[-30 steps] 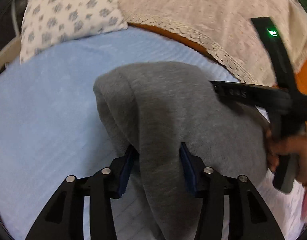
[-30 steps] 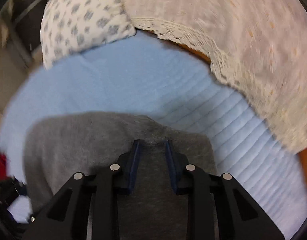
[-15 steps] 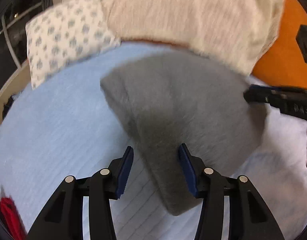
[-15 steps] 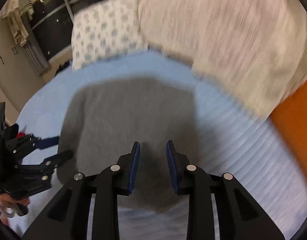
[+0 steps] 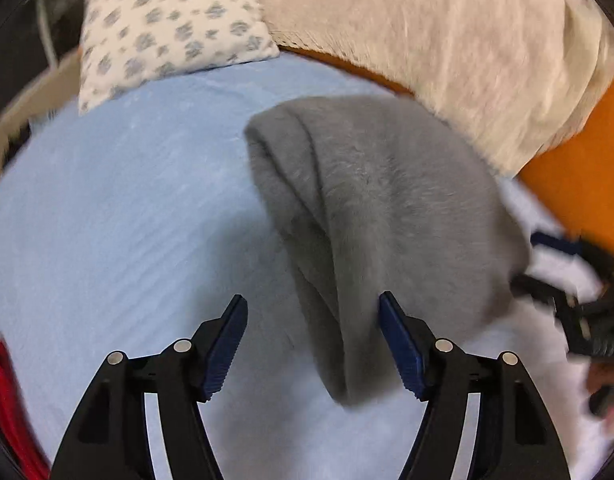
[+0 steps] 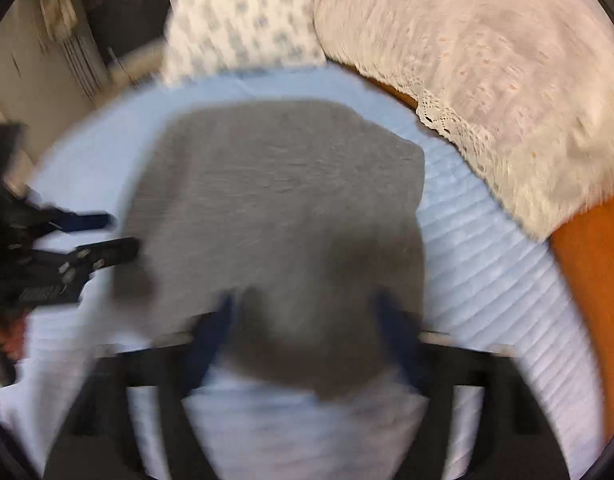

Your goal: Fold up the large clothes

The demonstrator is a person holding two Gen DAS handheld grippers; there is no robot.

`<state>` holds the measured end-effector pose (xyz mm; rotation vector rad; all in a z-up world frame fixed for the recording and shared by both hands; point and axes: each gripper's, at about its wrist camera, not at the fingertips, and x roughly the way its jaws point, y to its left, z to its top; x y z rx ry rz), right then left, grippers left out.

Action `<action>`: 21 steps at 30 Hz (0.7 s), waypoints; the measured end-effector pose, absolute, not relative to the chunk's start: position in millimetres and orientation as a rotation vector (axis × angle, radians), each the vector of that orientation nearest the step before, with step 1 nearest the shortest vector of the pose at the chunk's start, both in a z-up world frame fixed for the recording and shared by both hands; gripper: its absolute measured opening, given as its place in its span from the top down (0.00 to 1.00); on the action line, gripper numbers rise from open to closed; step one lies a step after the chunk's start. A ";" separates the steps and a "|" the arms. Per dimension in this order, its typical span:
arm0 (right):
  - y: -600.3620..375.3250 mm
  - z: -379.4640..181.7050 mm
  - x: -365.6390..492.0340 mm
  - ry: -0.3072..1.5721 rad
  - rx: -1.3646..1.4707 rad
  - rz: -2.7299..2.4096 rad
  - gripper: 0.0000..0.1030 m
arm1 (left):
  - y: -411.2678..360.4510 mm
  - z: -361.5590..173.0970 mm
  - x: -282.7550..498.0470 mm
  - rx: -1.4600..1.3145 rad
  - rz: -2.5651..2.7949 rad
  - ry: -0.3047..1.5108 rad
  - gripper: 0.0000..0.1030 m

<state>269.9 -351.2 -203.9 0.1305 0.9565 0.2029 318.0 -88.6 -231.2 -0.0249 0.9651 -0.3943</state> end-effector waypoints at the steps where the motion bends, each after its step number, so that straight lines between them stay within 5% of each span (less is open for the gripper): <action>1: -358.8 -206.0 254.3 0.973 0.153 0.188 0.16 | -78.9 -230.9 309.6 -0.047 -0.387 0.979 0.31; 10: -420.1 -266.0 196.2 1.119 0.765 0.121 0.16 | -30.4 -317.6 279.4 -0.632 -0.338 1.295 0.27; 21: -418.1 -267.7 201.8 1.125 0.889 0.115 0.16 | -54.5 -339.0 297.6 -0.862 -0.395 1.165 0.25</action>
